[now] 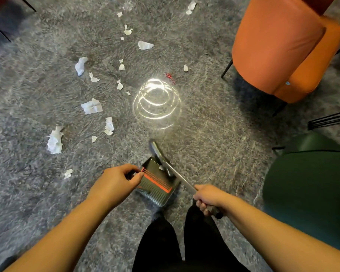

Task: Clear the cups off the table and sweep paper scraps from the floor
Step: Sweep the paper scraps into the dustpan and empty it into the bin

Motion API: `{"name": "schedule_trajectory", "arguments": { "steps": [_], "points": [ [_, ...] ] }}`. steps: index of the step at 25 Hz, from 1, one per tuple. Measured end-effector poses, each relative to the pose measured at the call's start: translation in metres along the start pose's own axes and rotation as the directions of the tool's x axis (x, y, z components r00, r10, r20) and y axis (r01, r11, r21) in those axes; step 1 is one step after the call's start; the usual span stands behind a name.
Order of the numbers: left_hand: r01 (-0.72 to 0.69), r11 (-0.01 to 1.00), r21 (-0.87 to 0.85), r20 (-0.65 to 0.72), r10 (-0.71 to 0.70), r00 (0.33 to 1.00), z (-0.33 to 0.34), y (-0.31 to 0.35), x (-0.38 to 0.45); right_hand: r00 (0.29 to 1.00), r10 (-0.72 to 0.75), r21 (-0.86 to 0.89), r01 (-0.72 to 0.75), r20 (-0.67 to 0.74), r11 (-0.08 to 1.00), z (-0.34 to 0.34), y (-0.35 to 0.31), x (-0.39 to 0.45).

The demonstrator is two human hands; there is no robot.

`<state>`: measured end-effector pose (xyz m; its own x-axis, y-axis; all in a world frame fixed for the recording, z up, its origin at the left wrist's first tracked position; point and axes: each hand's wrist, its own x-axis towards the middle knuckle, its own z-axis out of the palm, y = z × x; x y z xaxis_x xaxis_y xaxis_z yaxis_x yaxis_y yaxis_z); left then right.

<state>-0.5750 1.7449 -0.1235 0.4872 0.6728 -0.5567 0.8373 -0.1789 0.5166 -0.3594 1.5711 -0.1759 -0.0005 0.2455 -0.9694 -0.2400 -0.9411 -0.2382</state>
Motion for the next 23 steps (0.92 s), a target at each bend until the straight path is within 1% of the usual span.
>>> {"name": "schedule_trajectory", "arguments": {
  "steps": [2,3,6,9,12,17,20,23],
  "points": [
    [-0.012,1.0,-0.002,0.007,0.012,1.0,-0.001,0.001,0.001,0.999,-0.045,-0.107,0.047,0.02,0.993,0.015,0.0,-0.01],
    [-0.019,1.0,-0.001,0.006,0.019,1.0,-0.001,0.001,0.001,0.998,-0.057,-0.131,0.06,0.027,0.99,0.019,-0.001,-0.015],
    [-0.027,1.0,0.012,-0.007,0.027,1.0,0.001,-0.004,-0.005,0.999,-0.043,-0.085,0.044,0.015,0.995,0.022,-0.009,-0.029],
    [-0.031,0.999,-0.015,-0.009,0.03,0.999,-0.002,-0.019,-0.018,0.998,-0.055,-0.058,0.054,-0.012,0.997,0.024,-0.009,-0.041],
    [-0.041,0.999,-0.032,-0.028,0.041,0.999,-0.006,-0.037,-0.03,0.995,-0.065,0.057,0.069,-0.069,0.996,0.024,-0.006,-0.045],
    [-0.02,0.99,-0.137,-0.155,-0.002,0.988,-0.027,-0.064,-0.031,0.988,-0.103,0.171,0.121,-0.113,0.978,0.029,-0.008,-0.045],
    [-0.002,0.979,-0.204,-0.234,-0.047,0.971,-0.047,-0.079,-0.027,0.98,-0.129,0.189,0.158,-0.153,0.969,0.029,-0.019,-0.041],
    [0.045,0.958,-0.283,-0.303,-0.134,0.943,-0.069,-0.094,-0.014,0.973,-0.166,0.18,0.194,-0.162,0.964,0.025,-0.044,-0.035]
  ]
}}
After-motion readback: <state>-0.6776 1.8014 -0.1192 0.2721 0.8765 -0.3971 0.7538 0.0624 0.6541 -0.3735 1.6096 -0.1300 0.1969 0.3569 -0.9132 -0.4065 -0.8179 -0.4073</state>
